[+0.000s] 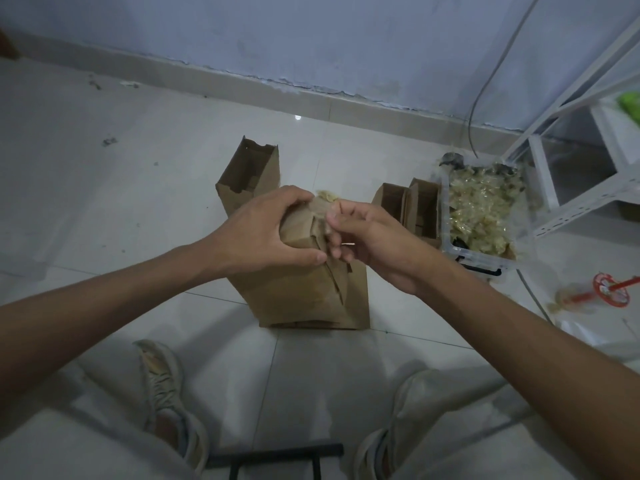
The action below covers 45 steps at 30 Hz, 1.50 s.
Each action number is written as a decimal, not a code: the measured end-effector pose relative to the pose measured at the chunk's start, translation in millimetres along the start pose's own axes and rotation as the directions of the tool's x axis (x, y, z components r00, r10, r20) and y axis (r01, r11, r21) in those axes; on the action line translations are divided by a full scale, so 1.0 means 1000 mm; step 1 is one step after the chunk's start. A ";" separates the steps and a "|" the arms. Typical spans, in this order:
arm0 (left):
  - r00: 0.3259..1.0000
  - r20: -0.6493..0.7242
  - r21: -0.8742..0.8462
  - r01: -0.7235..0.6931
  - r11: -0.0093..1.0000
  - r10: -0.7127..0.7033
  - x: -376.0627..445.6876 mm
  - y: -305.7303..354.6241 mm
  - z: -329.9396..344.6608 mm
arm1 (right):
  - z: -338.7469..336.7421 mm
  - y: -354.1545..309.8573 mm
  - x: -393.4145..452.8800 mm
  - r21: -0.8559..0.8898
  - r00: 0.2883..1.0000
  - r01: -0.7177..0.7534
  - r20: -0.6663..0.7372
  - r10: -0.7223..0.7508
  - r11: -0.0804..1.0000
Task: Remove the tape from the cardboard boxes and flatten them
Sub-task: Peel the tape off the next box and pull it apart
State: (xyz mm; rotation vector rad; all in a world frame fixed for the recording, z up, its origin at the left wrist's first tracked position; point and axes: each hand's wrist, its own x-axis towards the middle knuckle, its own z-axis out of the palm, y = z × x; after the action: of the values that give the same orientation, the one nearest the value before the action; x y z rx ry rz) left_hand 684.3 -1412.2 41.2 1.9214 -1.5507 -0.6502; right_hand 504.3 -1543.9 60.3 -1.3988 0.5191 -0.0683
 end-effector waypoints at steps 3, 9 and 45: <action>0.999 0.007 -0.061 -0.036 0.997 0.036 -0.001 0.001 -0.005 | -0.006 -0.003 -0.001 0.148 0.999 -0.020 0.035 0.015 0.989; 0.999 0.023 0.023 -0.027 0.999 0.026 -0.005 -0.001 -0.006 | -0.003 0.000 -0.005 -0.106 0.986 0.011 -0.164 -0.029 0.994; 0.970 0.236 0.466 -0.169 0.868 0.062 -0.011 0.005 -0.002 | 0.003 0.007 0.009 -0.530 0.982 0.049 -0.129 -0.138 0.847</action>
State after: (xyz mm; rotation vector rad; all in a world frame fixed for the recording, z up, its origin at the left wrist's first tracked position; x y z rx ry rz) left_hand 680.0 -1402.2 46.7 2.1398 -2.1105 -0.4538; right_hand 511.6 -1543.0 51.2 -1.9709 0.6338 -0.1277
